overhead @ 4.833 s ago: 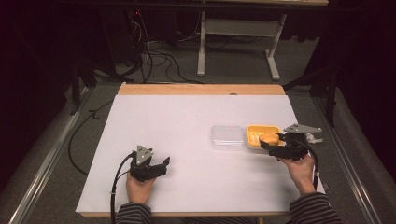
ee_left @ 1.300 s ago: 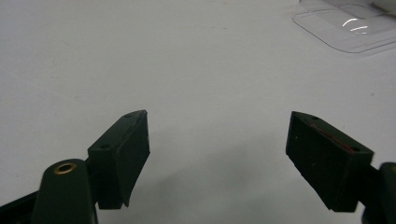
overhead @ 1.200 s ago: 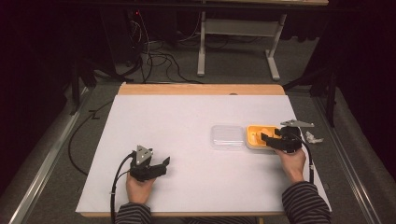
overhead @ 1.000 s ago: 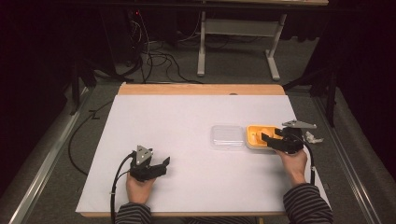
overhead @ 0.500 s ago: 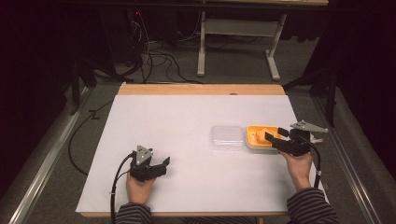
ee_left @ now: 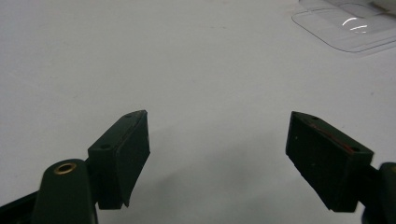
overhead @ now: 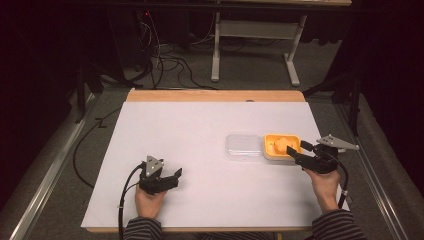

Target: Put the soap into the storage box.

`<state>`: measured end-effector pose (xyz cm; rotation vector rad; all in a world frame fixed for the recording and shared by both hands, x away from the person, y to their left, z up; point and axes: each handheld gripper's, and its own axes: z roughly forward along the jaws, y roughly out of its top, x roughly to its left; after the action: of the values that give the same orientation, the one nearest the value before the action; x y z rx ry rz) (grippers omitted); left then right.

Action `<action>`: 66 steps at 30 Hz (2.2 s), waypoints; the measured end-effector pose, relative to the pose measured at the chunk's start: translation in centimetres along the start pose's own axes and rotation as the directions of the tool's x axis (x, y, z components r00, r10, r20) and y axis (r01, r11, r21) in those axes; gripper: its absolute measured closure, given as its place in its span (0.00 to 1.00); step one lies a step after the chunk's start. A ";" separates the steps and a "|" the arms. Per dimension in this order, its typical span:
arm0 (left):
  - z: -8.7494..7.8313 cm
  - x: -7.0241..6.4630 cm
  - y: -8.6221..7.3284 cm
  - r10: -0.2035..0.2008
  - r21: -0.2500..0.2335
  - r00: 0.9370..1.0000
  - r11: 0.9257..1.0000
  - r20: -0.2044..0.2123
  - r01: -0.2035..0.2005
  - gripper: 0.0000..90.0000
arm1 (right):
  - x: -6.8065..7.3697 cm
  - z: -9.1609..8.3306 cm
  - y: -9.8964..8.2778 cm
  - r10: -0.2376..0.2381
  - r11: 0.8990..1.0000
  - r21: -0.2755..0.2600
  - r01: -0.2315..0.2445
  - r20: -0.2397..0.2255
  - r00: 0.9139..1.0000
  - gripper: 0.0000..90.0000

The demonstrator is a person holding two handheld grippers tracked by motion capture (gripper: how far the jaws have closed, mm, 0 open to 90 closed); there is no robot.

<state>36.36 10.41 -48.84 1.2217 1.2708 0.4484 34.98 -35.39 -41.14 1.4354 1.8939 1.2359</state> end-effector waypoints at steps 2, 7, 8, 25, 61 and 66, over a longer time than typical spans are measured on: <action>0.0 0.0 0.0 0.000 0.000 1.000 1.000 -0.001 0.000 0.25 | 0.0 -0.3 -0.2 0.004 1.000 -0.012 -0.004 -0.002 1.000 0.37; 0.0 0.0 0.0 0.003 -0.003 1.000 1.000 -0.001 -0.003 0.25 | 0.1 -0.8 -0.6 0.000 1.000 -0.019 0.000 -0.009 1.000 0.37; 0.0 0.0 0.0 0.002 -0.003 1.000 1.000 0.000 -0.002 0.25 | 0.1 -0.8 -0.6 -0.004 1.000 -0.023 0.004 -0.011 1.000 0.37; 0.0 0.0 0.0 0.000 -0.006 1.000 1.000 0.002 0.000 0.25 | 2.3 -1.6 -1.0 -0.048 0.998 -0.041 0.046 -0.047 0.998 0.37; 0.0 0.0 0.0 0.004 -0.002 1.000 1.000 0.000 -0.004 0.25 | 5.2 -1.7 -2.5 -0.067 0.997 -0.036 0.063 -0.125 0.990 0.36; 0.0 0.0 0.0 0.003 -0.002 1.000 1.000 0.000 -0.003 0.25 | 5.7 -1.5 -2.8 -0.074 0.997 -0.029 0.071 -0.132 0.989 0.36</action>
<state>36.34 10.40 -48.85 1.2225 1.2684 0.4522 30.41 -30.86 -41.94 1.2886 1.9924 1.3446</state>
